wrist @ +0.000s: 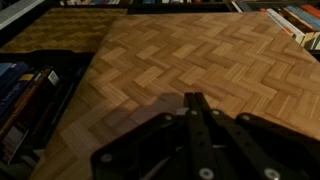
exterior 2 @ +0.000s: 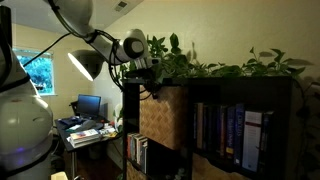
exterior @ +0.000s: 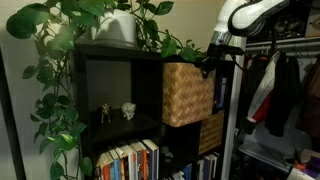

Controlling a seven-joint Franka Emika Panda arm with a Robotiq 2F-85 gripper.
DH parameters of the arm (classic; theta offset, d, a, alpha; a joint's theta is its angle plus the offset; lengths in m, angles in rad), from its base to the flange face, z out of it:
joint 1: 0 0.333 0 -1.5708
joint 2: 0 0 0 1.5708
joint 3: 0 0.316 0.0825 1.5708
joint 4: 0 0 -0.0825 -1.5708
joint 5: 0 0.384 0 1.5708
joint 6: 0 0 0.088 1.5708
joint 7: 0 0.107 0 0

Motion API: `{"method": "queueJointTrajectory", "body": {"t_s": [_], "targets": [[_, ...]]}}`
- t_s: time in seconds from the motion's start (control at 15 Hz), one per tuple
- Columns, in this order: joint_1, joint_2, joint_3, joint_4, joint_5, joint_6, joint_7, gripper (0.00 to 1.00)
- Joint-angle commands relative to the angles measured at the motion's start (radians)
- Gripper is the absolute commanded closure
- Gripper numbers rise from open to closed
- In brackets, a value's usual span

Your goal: Put the three pairs of socks in the basket in the shelf

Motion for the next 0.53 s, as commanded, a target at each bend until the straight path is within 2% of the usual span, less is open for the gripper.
{"method": "queueJointTrajectory", "body": {"t_s": [0.0, 0.47], "targets": [[-0.017, 0.054, -0.016, 0.032, 0.002, 0.069, -0.001, 0.95], [-0.007, 0.13, -0.03, 0.106, 0.032, 0.109, -0.002, 0.95]]}}
